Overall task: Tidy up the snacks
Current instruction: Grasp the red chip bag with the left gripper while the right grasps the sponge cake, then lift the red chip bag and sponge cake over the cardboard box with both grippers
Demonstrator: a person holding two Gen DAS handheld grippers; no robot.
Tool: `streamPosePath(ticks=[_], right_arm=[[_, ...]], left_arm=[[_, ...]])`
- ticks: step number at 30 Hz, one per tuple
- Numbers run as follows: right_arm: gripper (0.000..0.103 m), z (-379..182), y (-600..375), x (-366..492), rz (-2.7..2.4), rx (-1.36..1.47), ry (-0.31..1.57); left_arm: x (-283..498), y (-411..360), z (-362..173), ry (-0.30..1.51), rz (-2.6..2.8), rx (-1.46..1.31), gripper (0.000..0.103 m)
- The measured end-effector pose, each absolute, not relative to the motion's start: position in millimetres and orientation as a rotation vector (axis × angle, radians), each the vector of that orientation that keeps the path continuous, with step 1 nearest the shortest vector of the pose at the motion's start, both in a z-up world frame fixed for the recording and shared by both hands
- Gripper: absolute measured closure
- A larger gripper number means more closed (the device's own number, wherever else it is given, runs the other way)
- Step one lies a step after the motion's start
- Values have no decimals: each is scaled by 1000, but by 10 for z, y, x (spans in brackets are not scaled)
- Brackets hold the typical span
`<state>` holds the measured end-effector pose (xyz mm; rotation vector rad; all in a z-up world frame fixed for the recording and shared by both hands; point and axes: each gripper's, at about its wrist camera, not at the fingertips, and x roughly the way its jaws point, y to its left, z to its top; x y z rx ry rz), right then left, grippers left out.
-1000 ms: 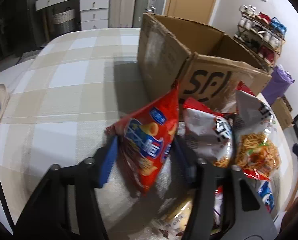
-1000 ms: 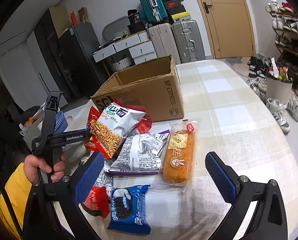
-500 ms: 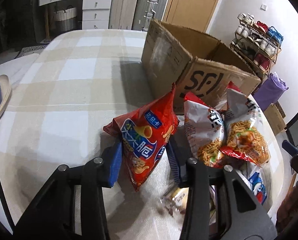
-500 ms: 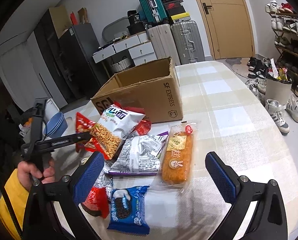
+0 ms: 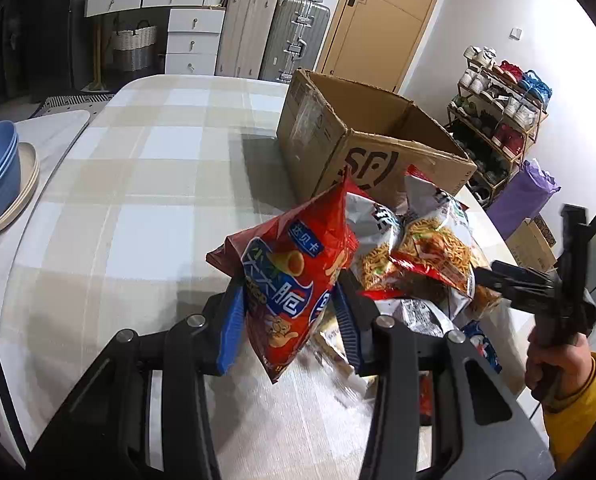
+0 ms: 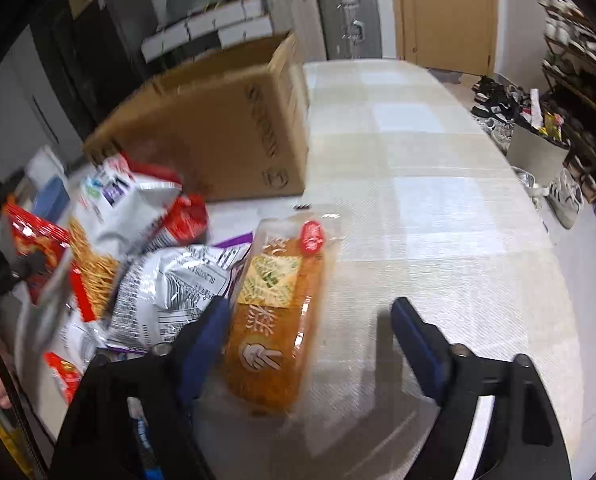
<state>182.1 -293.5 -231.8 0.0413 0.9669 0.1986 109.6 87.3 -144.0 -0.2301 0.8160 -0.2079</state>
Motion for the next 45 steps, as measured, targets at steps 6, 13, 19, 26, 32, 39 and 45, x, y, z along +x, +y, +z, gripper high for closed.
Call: streamPosePath(ticks=[6,13,19,26,32,39,45], right_arm=[[43,-2364,-2793,1876,193,-62,961],[65,-2308,-3102,1760,249,104,948],[65,-2178,-3214,1521,318,178,874],[65,-1784,-3154,1221,424,222,758],[65,-1488,-3148,1123,524,306,705],[65,-1122,-3080,1045,606,341,625],[66,-779,-2939,1009,662,326,570]], left_arm=[[936,864,-1393,819,-227,-246,65],[830,854,-1345,814,-235,-238,65],[794,821,-1318,809,-243,-239,65],[717,766,-1180,781,-252,-225,65],[590,689,-1006,746,-263,-208,65],[503,618,-726,706,-280,-204,65],[432,505,-447,668,-306,-177,65]])
